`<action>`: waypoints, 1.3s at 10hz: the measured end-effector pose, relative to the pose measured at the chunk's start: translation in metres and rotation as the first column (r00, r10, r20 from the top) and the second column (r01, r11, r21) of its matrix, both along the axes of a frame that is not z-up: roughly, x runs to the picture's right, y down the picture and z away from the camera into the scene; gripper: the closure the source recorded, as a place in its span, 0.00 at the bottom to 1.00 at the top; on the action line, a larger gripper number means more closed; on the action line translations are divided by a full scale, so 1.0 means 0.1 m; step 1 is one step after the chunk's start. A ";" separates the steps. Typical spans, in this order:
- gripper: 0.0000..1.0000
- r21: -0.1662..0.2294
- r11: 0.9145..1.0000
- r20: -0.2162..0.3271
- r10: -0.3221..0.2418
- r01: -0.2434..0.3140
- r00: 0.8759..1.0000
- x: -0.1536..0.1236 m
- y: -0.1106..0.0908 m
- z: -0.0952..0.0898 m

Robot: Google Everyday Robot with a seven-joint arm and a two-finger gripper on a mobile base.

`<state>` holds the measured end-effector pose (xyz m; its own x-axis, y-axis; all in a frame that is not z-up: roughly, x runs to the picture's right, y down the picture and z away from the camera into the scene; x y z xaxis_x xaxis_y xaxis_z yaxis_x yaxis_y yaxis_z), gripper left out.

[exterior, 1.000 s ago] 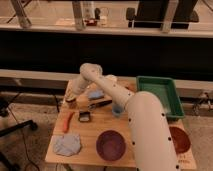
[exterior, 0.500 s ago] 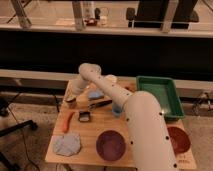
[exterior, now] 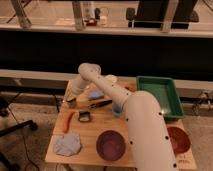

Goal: Place fork in metal cup

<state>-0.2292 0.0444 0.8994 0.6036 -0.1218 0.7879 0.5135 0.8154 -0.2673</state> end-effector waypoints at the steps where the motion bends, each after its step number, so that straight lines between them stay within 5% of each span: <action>1: 0.96 0.000 1.000 -0.002 0.001 -0.001 1.000 0.01 0.00 0.00; 13: 0.96 -0.013 0.999 0.000 0.030 -0.030 1.000 0.09 -0.02 -0.04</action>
<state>-0.2197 0.0428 0.8953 0.6063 -0.0935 0.7897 0.4893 0.8267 -0.2778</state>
